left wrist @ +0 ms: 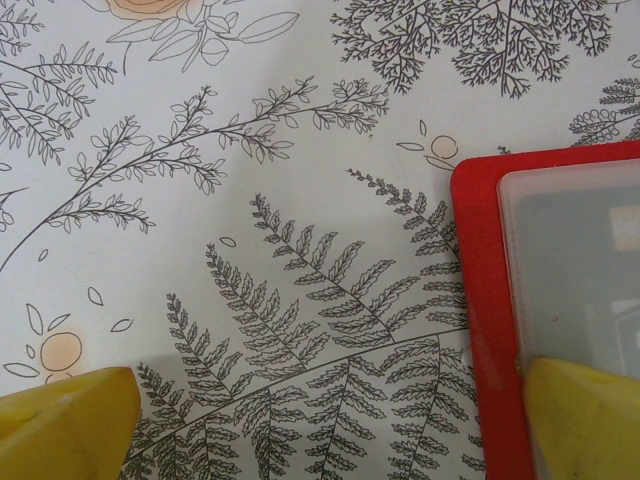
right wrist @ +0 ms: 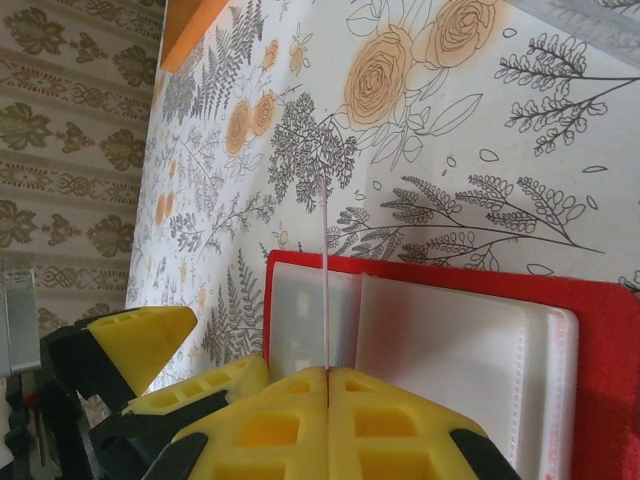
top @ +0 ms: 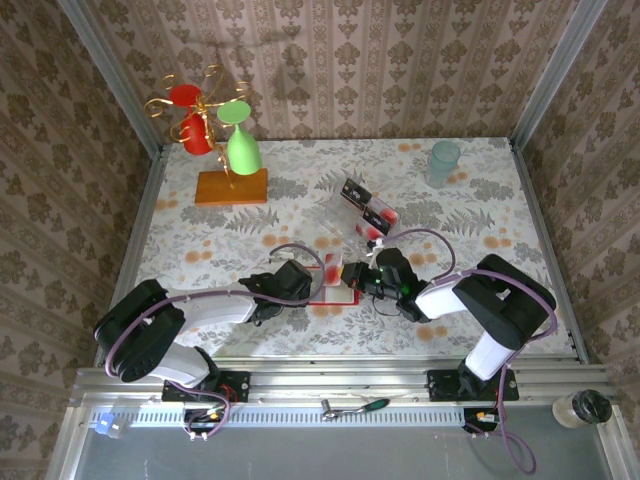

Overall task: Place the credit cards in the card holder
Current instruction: Insert the credit card into the card slot.

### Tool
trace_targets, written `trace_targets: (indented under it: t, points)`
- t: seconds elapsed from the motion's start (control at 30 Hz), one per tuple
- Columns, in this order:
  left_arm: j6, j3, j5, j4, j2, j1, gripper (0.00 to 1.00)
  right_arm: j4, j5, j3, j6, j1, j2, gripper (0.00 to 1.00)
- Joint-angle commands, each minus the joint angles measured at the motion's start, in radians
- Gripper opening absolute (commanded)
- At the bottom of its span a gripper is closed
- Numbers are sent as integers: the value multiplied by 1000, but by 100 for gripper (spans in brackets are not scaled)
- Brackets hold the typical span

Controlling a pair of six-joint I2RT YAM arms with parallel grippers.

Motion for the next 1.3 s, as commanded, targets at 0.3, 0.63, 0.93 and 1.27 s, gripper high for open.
trace_targets:
  t: [0.3, 0.63, 0.93, 1.27]
  points:
    - [-7, -18, -12, -43, 9, -5, 100, 75, 28, -16, 21, 13, 40, 0]
    - [-6, -15, -14, -45, 8, -6, 100, 93, 33, -28, 25, 20, 56, 0]
    - [-4, -15, -14, -42, 8, -7, 100, 105, 42, -49, 20, 24, 60, 0]
    - [-6, -17, -15, -42, 5, -6, 100, 125, 42, -65, 20, 39, 82, 0]
